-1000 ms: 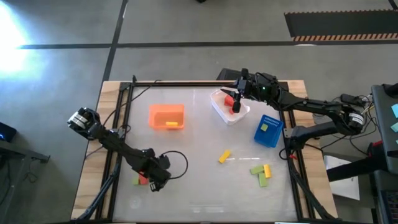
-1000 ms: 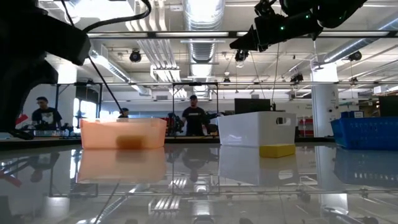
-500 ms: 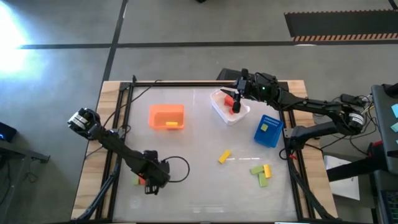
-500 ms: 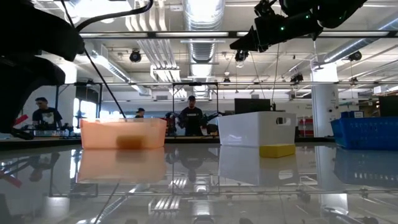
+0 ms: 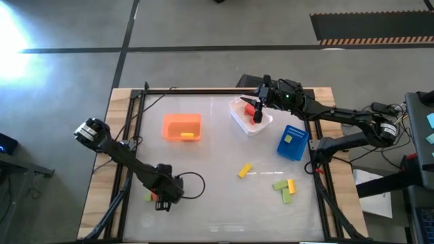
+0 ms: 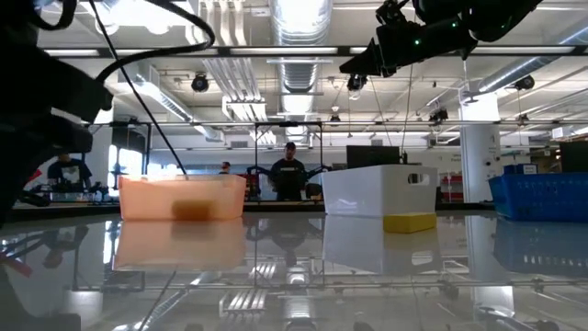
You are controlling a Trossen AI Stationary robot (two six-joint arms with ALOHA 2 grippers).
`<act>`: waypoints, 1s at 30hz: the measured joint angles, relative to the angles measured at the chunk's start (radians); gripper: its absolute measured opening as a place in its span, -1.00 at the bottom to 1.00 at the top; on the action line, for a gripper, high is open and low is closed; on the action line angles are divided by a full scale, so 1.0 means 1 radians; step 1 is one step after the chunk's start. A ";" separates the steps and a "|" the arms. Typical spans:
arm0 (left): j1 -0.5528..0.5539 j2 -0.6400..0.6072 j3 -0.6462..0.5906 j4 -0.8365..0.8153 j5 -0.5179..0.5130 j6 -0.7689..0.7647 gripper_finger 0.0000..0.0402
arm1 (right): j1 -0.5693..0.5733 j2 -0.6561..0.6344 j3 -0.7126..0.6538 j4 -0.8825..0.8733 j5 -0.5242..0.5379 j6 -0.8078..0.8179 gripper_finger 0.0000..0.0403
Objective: Sort & place blocks by color
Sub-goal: Put the yellow block into the orange bin
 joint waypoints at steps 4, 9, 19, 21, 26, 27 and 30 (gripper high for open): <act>0.000 0.000 -0.033 0.023 0.001 0.037 0.10 | 0.000 0.000 0.000 0.000 0.000 0.000 -0.64; 0.000 0.000 -0.037 0.023 -0.043 0.090 0.04 | 0.000 0.000 0.000 0.000 0.000 0.000 -0.64; 0.031 -0.003 -0.036 0.023 -0.120 0.103 -0.60 | 0.000 0.000 0.000 0.000 0.000 0.003 -0.64; 0.042 -0.004 -0.032 0.020 -0.128 0.103 -0.60 | 0.000 0.000 0.000 0.000 0.000 0.003 -0.64; 0.098 -0.035 0.014 0.002 -0.134 0.103 -0.60 | 0.000 0.000 0.000 0.000 0.000 0.006 -0.64; 0.114 -0.041 0.026 -0.010 -0.131 0.103 -0.60 | 0.000 0.000 0.000 0.000 0.000 0.012 -0.64; 0.172 -0.072 0.075 -0.049 -0.127 0.133 -0.60 | 0.000 0.000 0.000 0.001 0.000 0.012 -0.64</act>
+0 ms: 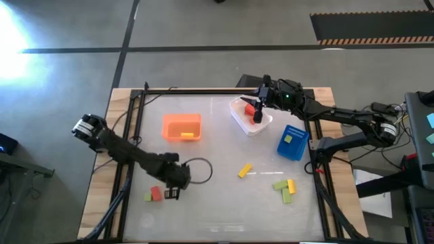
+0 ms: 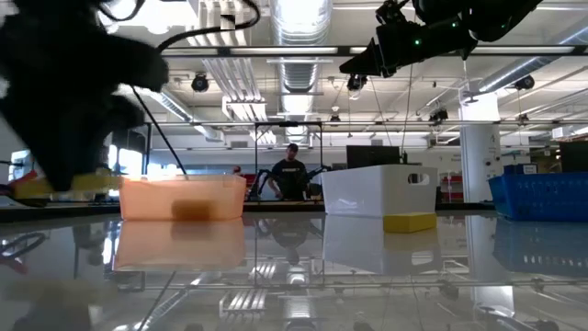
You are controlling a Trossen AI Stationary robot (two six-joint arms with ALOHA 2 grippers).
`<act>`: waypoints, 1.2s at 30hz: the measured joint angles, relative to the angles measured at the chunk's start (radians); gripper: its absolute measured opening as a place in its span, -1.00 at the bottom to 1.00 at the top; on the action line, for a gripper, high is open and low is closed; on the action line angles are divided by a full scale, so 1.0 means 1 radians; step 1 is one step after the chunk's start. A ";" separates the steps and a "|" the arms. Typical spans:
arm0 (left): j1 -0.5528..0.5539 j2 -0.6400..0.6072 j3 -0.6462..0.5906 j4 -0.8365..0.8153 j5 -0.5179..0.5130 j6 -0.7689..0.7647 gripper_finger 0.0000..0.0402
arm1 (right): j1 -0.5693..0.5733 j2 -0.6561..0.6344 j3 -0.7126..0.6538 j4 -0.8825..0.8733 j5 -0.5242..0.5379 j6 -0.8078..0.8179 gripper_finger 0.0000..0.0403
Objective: Sort & place blocks by color
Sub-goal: Put the yellow block into the orange bin
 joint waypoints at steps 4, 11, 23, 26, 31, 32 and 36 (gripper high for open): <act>0.101 -0.042 0.063 -0.088 0.007 0.073 -0.60 | 0.000 0.000 0.000 -0.001 0.000 -0.001 -0.64; 0.328 -0.079 0.175 -0.228 0.007 0.323 -0.60 | 0.000 0.000 0.000 -0.006 0.000 -0.002 -0.64; 0.731 -0.064 0.187 -0.234 -0.042 0.867 -0.60 | 0.000 0.000 0.000 -0.019 0.000 -0.002 -0.64; 0.802 -0.041 0.187 -0.221 -0.051 0.951 -0.60 | 0.000 0.000 0.000 -0.020 0.000 -0.002 -0.64; 0.871 0.020 0.187 -0.165 -0.056 1.040 -0.60 | 0.000 0.000 0.000 -0.027 0.000 -0.002 -0.64; 0.880 0.034 0.187 -0.152 -0.056 1.060 -0.60 | 0.000 0.000 0.000 -0.028 0.000 -0.002 -0.64; 0.910 0.085 0.187 -0.090 -0.055 1.111 -0.60 | 0.000 0.000 0.000 -0.035 0.001 -0.002 -0.64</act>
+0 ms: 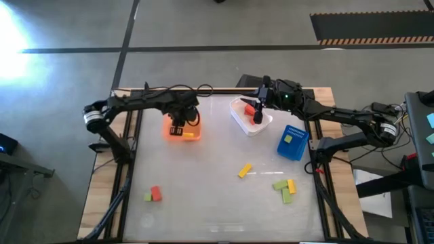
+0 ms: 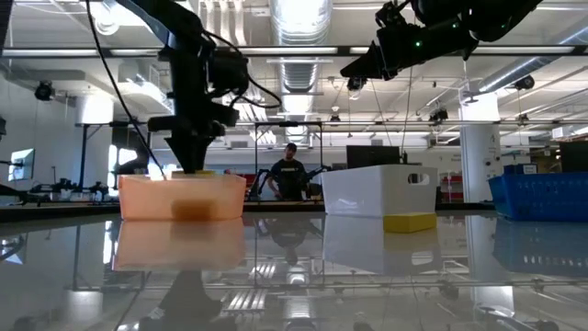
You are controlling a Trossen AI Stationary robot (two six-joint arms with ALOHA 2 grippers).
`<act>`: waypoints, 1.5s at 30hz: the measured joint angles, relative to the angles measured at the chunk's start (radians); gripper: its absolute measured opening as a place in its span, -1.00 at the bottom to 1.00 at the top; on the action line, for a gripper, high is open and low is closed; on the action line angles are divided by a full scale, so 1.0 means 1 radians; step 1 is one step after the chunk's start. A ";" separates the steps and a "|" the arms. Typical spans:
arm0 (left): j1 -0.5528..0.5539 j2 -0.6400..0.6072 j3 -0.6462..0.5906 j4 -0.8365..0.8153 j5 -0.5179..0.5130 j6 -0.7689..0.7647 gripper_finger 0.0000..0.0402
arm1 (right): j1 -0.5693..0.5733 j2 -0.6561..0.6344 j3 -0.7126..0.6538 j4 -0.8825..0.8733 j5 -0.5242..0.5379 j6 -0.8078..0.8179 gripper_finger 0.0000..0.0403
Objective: Sort & place blocks by color
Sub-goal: Put the yellow block into the orange bin, then put the green block into the blue bin
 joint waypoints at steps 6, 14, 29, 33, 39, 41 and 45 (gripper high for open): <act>0.037 0.060 0.000 0.075 0.002 0.032 -0.60 | 0.000 0.000 0.000 0.000 0.000 0.000 -0.64; 0.042 0.123 -0.001 0.102 0.003 0.057 -0.56 | 0.000 0.000 0.000 -0.001 0.000 0.000 -0.64; 0.024 0.093 0.010 0.077 0.000 -0.053 -0.34 | 0.000 0.000 0.000 -0.001 0.000 0.000 -0.64; -0.021 0.046 0.020 0.044 0.003 -0.184 -0.38 | 0.000 0.000 0.000 -0.001 0.000 0.000 -0.64; -0.140 -0.038 0.019 0.043 0.007 -0.487 -0.39 | 0.000 0.000 0.000 -0.002 0.000 0.000 -0.64; -0.186 -0.059 0.019 0.044 0.007 -0.592 -0.39 | 0.000 0.000 0.000 -0.001 0.000 0.005 -0.64; -0.281 -0.094 0.017 0.046 0.007 -0.829 -0.39 | 0.000 0.000 0.000 -0.002 0.000 0.015 -0.64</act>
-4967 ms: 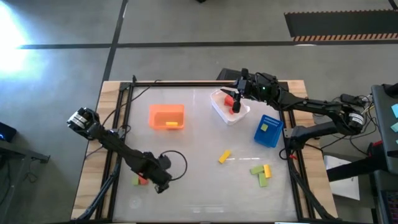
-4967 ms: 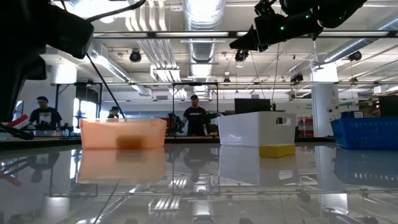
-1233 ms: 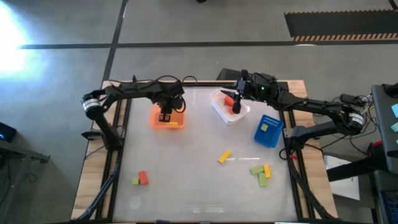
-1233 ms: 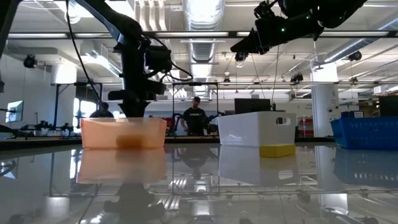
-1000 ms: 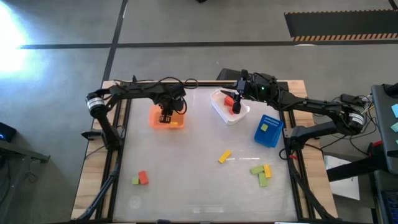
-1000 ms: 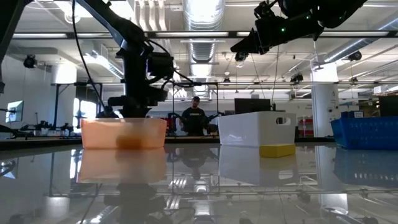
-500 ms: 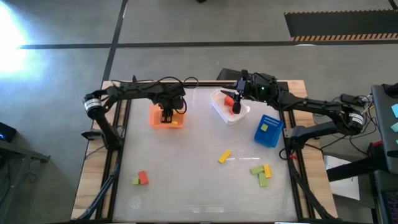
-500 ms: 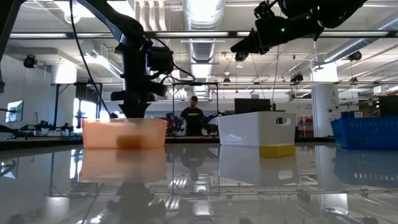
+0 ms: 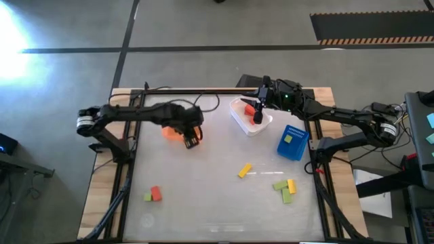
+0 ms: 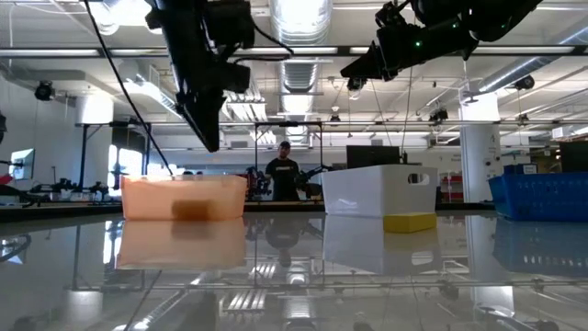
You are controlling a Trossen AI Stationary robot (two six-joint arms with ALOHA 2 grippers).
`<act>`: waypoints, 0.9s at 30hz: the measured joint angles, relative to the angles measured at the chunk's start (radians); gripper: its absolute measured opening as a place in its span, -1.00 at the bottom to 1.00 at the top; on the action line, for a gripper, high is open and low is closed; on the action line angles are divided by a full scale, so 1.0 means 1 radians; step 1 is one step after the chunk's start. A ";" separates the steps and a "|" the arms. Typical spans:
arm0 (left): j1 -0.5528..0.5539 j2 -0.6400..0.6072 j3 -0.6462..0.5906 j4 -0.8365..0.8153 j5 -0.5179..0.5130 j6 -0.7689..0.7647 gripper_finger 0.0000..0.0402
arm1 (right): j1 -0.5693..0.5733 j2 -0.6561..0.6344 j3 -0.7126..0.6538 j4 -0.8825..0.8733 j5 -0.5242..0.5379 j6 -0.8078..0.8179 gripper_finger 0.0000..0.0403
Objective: Sort & place blocks by color
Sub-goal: Put the green block into the blue bin
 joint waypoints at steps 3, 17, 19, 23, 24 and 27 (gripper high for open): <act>-0.078 -0.007 -0.001 0.001 -0.001 -0.161 -0.39 | 0.000 0.000 0.000 -0.002 0.000 0.004 -0.64; -0.416 0.004 -0.003 0.002 0.068 -0.750 -0.39 | 0.000 0.000 0.000 -0.006 0.000 0.011 -0.64; -0.455 0.004 -0.003 0.002 0.068 -0.842 -0.39 | 0.000 0.000 0.000 -0.007 0.000 0.011 -0.64; -0.531 0.004 -0.004 0.002 0.069 -0.991 -0.39 | 0.000 0.000 0.000 -0.019 0.000 0.011 -0.64; -0.550 0.004 -0.004 0.002 0.075 -1.030 -0.39 | 0.000 0.000 0.000 -0.023 0.000 0.011 -0.64; -0.605 0.004 -0.004 0.003 0.100 -1.163 -0.39 | 0.000 0.000 0.000 -0.026 0.000 0.011 -0.64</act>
